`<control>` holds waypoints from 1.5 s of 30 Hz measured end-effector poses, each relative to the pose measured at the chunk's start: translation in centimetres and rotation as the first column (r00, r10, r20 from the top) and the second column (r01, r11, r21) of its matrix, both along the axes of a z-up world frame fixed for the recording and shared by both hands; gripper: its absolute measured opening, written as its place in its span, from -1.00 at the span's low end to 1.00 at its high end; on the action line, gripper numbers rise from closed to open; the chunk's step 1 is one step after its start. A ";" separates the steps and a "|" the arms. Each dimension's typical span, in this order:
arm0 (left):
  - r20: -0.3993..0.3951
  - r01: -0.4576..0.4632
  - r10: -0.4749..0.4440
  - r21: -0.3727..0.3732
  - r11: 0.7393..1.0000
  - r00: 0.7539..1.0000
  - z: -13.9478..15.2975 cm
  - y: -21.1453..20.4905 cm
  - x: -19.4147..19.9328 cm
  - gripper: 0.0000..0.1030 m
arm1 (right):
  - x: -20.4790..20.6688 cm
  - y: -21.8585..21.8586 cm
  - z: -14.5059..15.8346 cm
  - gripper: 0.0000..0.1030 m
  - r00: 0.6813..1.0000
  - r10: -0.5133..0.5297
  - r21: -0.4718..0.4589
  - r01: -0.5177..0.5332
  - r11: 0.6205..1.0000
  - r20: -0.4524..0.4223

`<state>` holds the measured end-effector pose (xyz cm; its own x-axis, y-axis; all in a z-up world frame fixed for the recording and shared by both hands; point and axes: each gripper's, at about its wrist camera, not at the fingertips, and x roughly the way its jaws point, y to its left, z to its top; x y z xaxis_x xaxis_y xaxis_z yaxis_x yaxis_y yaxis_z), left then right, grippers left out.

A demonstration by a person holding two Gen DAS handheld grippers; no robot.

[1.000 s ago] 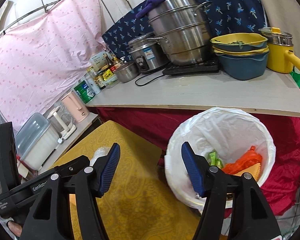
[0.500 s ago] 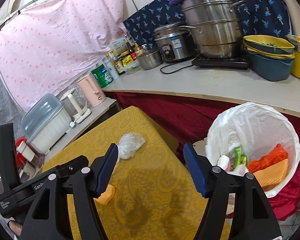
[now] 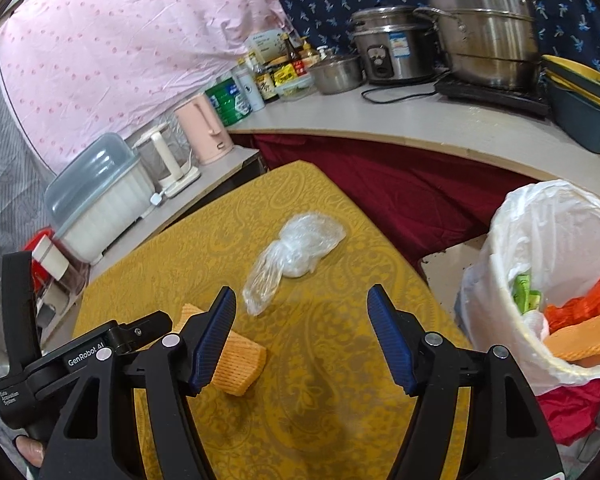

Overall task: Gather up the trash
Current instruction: 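Move both tools back to the table toward the remaining foam sleeve and plastic bag, then grasp the orange foam sleeve with the left tool while the right grasps the clear plastic bag, then carry the foam sleeve and plastic bag over the bin with both tools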

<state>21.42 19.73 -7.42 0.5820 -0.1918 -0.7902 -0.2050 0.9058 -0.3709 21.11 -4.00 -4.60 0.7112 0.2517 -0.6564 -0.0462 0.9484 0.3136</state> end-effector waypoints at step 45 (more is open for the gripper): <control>0.008 0.128 -0.128 -0.016 0.992 0.992 -1.6 -2.0 -0.2 -0.81 | 6.2 1.3 -5.5 -0.47 0.996 0.015 0.047 -0.011 0.999 -0.087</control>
<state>21.24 17.69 -9.04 0.5578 -0.2778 -0.7821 -0.0852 0.9182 -0.3869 27.28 -2.74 -10.10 0.6478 0.2928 -0.7033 -0.0293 0.9321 0.3611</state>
